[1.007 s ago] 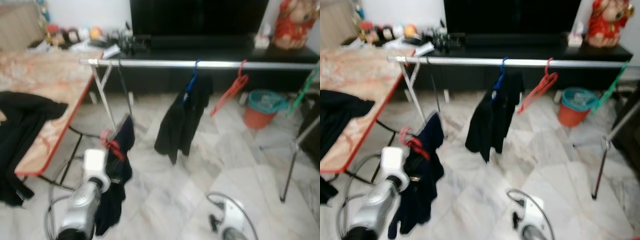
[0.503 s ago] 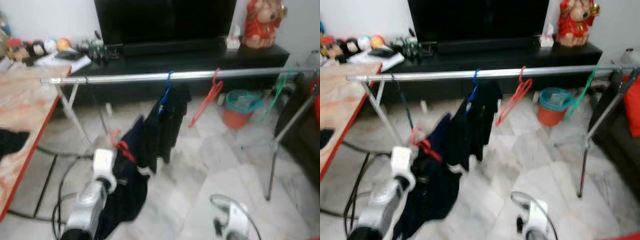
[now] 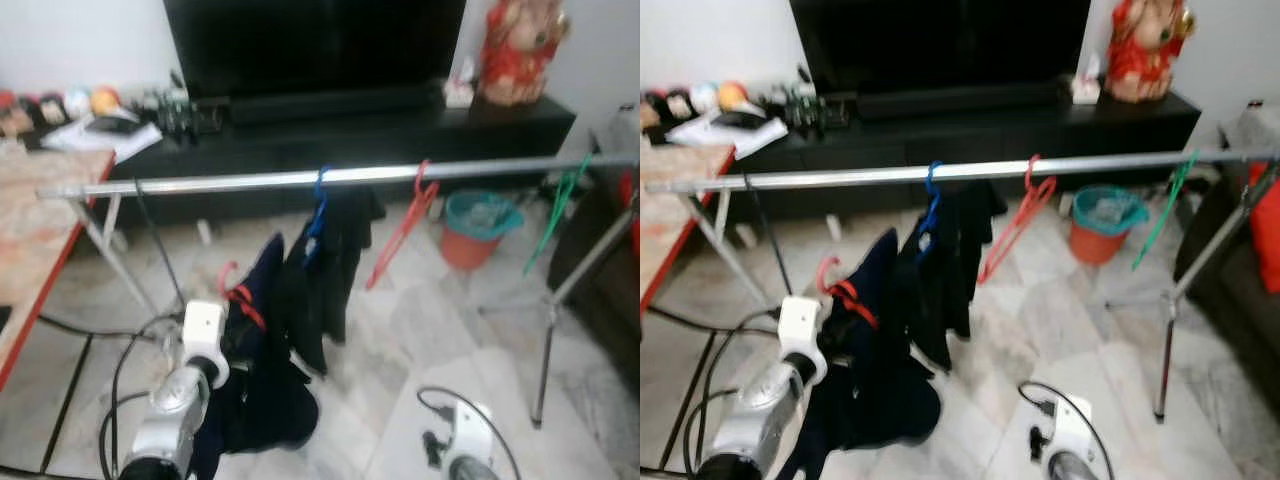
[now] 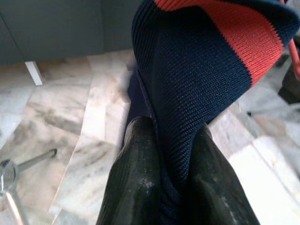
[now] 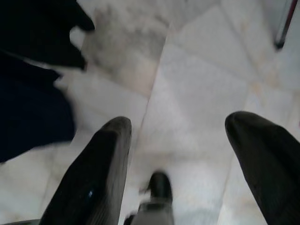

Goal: Hang hanger

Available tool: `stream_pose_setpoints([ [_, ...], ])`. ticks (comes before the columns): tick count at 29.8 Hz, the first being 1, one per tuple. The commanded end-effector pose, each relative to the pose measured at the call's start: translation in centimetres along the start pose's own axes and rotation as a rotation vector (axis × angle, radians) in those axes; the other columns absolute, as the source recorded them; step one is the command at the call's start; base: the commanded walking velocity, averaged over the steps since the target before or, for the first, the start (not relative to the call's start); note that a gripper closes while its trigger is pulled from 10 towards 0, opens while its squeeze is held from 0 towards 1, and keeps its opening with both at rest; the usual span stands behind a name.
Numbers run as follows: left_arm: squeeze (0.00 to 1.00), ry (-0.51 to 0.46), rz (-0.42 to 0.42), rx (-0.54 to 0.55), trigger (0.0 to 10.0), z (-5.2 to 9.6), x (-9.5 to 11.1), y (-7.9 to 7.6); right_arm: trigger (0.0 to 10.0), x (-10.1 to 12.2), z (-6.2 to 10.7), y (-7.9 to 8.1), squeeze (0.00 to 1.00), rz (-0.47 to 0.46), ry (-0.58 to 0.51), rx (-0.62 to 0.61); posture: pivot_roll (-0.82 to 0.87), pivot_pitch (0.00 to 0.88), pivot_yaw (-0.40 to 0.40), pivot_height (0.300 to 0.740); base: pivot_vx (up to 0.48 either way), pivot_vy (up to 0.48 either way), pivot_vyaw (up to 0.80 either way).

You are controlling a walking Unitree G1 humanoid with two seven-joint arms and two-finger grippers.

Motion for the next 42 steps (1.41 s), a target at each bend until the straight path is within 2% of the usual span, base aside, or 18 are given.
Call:
stream_pose_setpoints([
  [1, 0.00, -0.040, -0.017, 0.024, 10.0, 0.1, 1.2, 1.0, 10.0, -0.1, 0.0, 1.2, 0.00, 0.003, 0.004, 0.027, 0.06, 0.000, -0.003, 0.740, 0.326, 0.000, 0.00],
  [18, 0.00, -0.040, -0.018, 0.034, 10.0, 0.1, 1.2, 1.2, 10.0, -0.1, 0.0, 1.2, 0.00, 0.003, 0.004, 0.028, 0.06, 0.000, -0.003, 0.740, 0.327, 0.000, 0.00],
  [19, 0.00, -0.052, -0.041, 0.100, 10.0, -0.3, 2.3, 2.8, 10.0, -0.2, 0.0, 1.2, 0.00, 0.014, 0.009, 0.034, 0.06, 0.000, -0.008, 0.740, 0.330, 0.000, 0.00],
  [22, 0.00, -0.064, -0.045, 0.123, 10.0, -0.6, 3.0, 3.4, 10.0, -0.1, 0.0, 1.2, 0.00, 0.018, 0.011, 0.036, 0.05, 0.000, -0.005, 0.740, 0.200, 0.000, 0.00],
  [27, 0.00, -0.083, -0.041, 0.103, 10.0, -0.8, 3.6, 3.1, 10.0, -0.1, 0.0, 1.2, 0.00, 0.017, 0.011, 0.036, 0.05, 0.000, -0.005, 0.740, 0.000, 0.000, 0.00],
  [30, 0.00, -0.125, -0.034, 0.072, 10.0, -1.0, 4.6, 2.5, 10.0, -0.1, 0.0, 1.3, 0.00, 0.020, 0.010, 0.038, 0.05, 0.000, 0.000, 0.740, 0.000, 0.000, 0.00],
  [38, 0.00, -0.129, -0.043, 0.010, 10.0, -0.8, 4.8, 1.7, 10.0, -0.2, 0.0, 1.3, 0.00, 0.024, 0.012, 0.037, 0.06, 0.000, 0.009, 0.740, 0.000, 0.000, 0.00],
  [42, 0.00, -0.157, -0.045, -0.058, 10.0, -0.8, 5.6, 0.6, 10.0, -0.3, 0.0, 1.5, 0.00, 0.024, 0.013, 0.040, 0.06, 0.000, 0.022, 0.740, 0.000, 0.000, 0.00],
])
Point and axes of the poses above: a point about 5 cm out from each wrist's last joint towards the gripper, its own z axis pointing back from the gripper into the wrist, its own x axis along the axis of the wrist's last joint, y = z × x, the point moved 6 cm from there along -z, pointing out of the wrist towards the gripper, and after that the axes turned 1 degree about z, right-handed, at the moved point
